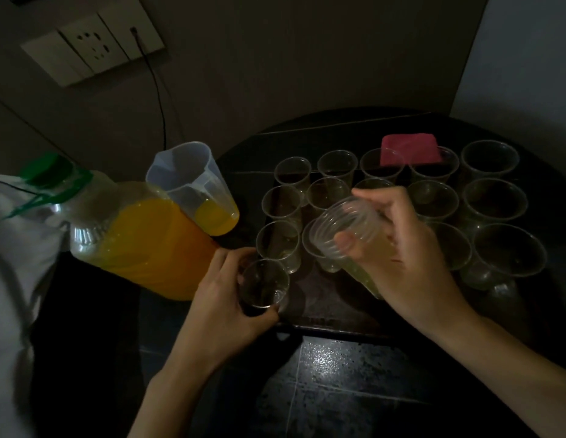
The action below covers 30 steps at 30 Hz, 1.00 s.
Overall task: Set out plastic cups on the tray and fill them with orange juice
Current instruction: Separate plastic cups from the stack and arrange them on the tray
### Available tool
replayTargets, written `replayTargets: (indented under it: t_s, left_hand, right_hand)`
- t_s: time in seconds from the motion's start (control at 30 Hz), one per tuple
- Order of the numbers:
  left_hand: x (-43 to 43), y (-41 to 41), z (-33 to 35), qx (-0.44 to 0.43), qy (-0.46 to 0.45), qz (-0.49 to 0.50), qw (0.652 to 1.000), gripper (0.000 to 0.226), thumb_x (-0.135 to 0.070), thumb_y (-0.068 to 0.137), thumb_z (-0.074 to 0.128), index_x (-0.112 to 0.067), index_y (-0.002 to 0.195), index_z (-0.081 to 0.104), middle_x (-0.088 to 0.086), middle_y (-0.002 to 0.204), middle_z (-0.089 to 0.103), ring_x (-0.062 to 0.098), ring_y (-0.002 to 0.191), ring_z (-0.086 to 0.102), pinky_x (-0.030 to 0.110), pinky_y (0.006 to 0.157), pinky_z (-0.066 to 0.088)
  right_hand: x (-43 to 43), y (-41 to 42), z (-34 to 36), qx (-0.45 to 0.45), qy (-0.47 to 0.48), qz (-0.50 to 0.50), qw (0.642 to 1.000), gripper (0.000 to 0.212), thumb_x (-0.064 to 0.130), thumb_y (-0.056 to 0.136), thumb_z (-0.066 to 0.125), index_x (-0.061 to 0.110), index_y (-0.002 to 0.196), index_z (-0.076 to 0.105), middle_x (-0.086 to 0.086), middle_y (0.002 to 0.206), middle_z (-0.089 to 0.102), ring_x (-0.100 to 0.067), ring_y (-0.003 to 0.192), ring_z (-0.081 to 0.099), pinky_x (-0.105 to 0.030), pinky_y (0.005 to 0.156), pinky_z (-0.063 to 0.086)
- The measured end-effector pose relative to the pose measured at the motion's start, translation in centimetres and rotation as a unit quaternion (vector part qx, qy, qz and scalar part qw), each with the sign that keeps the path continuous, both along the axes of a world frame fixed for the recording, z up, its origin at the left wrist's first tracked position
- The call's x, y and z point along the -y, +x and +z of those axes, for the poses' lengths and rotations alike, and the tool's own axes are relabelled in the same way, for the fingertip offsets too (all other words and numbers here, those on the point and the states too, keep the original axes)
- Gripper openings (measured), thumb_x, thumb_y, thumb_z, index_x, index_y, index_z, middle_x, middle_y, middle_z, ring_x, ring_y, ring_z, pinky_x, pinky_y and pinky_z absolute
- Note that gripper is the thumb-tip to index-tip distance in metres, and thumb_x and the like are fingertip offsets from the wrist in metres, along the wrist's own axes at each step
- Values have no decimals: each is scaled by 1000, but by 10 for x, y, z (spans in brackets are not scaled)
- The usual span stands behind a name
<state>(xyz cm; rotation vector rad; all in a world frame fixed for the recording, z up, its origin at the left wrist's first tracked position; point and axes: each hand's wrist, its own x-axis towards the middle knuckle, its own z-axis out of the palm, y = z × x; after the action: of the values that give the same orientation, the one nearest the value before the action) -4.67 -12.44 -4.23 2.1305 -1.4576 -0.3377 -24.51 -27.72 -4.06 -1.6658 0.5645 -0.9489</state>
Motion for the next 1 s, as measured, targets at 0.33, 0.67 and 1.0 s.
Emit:
replayTargets:
  t_s: [0.33, 0.67, 1.0]
  left_hand:
    - [-4, 4, -3, 9, 20, -1, 1000, 82, -67, 63, 70, -32, 134, 47, -18, 117, 47, 4, 107, 52, 27, 84, 53]
    - [-3, 0, 11, -19, -24, 9, 1000, 67, -61, 73, 60, -29, 132, 55, -12, 126, 48, 7, 117, 48, 28, 95, 48]
    - [30, -38, 43, -169, -60, -3, 984, 54, -67, 73, 66, -32, 115, 68, -16, 108, 63, 0, 99, 63, 15, 77, 50]
  right_hand:
    - [-4, 2, 0, -10, -1, 3, 1000, 54, 53, 84, 66, 30, 129, 47, 25, 118, 64, -2, 106, 68, -17, 82, 55]
    - [-12, 3, 4, -10, 13, 20, 1000, 50, 47, 84, 76, 35, 123, 46, 24, 113, 66, 1, 103, 68, -10, 77, 52]
    - [-25, 1, 1, -87, -92, 36, 991, 54, 51, 74, 74, 36, 118, 46, 18, 118, 60, 8, 105, 60, -5, 80, 46]
